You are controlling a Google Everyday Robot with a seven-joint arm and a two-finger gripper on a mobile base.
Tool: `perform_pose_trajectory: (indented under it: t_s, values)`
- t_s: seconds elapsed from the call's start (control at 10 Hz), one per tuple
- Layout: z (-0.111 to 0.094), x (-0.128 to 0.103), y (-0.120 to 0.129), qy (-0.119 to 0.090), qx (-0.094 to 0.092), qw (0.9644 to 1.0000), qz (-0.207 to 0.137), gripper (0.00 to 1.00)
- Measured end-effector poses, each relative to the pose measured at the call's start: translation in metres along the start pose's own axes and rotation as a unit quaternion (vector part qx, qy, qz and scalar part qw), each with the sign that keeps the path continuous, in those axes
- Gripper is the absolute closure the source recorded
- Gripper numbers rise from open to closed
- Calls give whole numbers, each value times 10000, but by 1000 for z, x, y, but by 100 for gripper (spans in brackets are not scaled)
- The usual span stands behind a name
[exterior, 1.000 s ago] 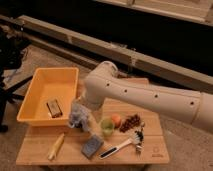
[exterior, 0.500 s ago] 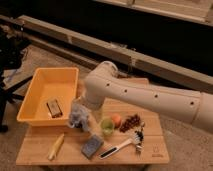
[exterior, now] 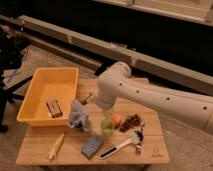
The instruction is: Place pepper in table surface
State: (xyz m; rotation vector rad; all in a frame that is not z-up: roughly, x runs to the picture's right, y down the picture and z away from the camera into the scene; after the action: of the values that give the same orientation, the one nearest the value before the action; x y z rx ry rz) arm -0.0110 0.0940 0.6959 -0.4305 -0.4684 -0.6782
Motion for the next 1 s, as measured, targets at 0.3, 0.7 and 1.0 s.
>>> perform_pose_trajectory:
  t_s: [0.3, 0.7, 1.0]
  values:
    - [-1, 52, 37, 174, -154, 9988, 423, 20]
    - [5, 108, 14, 559, -558, 9965, 287, 20]
    - [20, 120, -28, 607, -772, 9951, -149, 20]
